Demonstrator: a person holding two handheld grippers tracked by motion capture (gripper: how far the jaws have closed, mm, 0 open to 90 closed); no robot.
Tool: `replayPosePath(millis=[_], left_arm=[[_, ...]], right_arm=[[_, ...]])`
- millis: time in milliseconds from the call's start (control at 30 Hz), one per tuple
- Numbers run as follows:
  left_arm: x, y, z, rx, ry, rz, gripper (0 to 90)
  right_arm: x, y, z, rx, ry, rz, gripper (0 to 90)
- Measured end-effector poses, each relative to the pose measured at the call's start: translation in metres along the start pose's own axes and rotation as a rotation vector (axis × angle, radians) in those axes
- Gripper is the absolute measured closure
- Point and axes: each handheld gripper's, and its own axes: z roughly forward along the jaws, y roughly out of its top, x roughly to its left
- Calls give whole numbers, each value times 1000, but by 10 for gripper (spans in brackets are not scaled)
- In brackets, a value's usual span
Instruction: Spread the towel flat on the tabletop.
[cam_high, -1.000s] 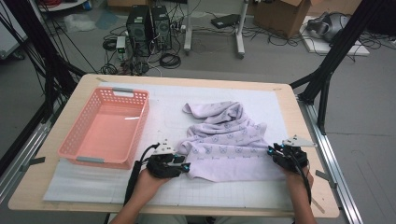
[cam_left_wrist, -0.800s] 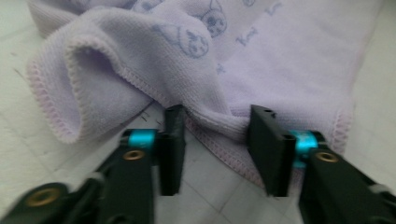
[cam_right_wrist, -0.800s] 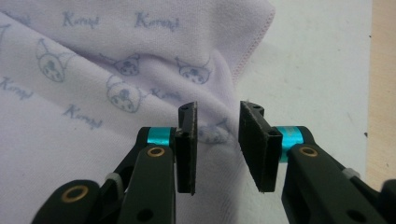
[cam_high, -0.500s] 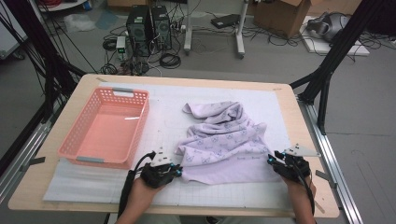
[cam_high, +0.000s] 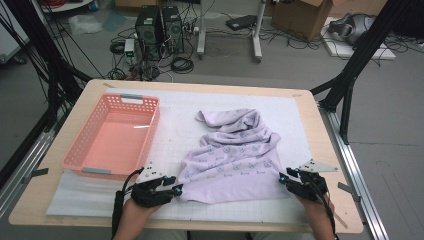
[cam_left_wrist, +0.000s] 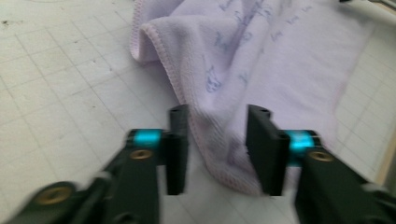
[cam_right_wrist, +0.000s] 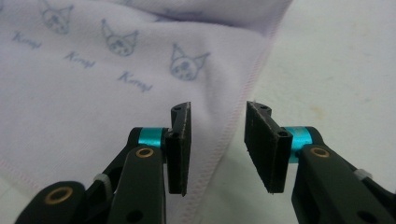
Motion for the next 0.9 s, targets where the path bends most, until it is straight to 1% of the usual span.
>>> replayPosePath(millis=[67, 100, 133, 167, 200, 233, 267, 300, 333, 400, 467, 500, 567, 633, 700, 733, 767, 800, 833, 867, 900], left_arm=[[-1, 1, 5, 4, -3, 0, 515], [-1, 2, 7, 16, -7, 5, 515], [-3, 2, 10, 41, -9, 1, 539], [-4, 3, 12, 74, -3, 5, 603], [-4, 3, 12, 74, -3, 5, 662], [-5, 3, 14, 91, 9, 29, 736], [-7, 4, 15, 98, 6, 42, 814], [-7, 4, 15, 98, 6, 42, 830], [-8, 4, 12, 91, 4, 41, 839], [-11, 1, 5, 70, -29, 24, 844], [-14, -1, 0, 66, -45, 21, 844], [-15, -3, -4, 63, -59, 9, 844], [-19, -6, -10, 62, -88, -8, 845], [-23, -10, -15, 73, -122, -13, 844], [-25, -12, -17, 66, -128, -11, 824], [-26, -13, -19, 46, -122, -3, 824], [-26, -12, -20, 3, -107, 8, 671], [-22, -10, -22, -59, -72, -11, 575], [-19, -8, -23, -85, -61, -38, 490], [-14, -6, -22, -102, -61, -64, 463], [-10, -5, -20, -102, -60, -84, 433]], right_arm=[[3, -2, 2, 23, 8, -14, 607], [4, -4, 3, 32, 10, -19, 616], [4, -6, 2, 26, 14, -13, 641], [4, -7, 1, 25, 22, -8, 664], [4, -8, 0, 29, 28, -10, 726], [3, -8, -3, 37, 39, -9, 828], [2, -10, -6, 45, 50, -12, 857], [2, -10, -6, 45, 50, -12, 857], [3, -12, -13, 69, 38, -14, 866], [4, -16, -21, 80, 27, -22, 868], [5, -22, -33, 78, 24, -17, 868], [6, -25, -39, 75, 25, -10, 868], [8, -30, -51, 60, 42, 0, 868], [11, -34, -61, 59, 52, 2, 868], [14, -35, -67, 55, 54, -1, 856], [14, -35, -67, 55, 54, -1, 856], [16, -33, -70, 41, 44, 6, 722], [16, -32, -70, 34, 37, 15, 660], [15, -30, -69, 13, 34, 26, 644], [15, -27, -69, -8, 45, 39, 622], [15, -24, -67, -26, 44, 43, 576]])
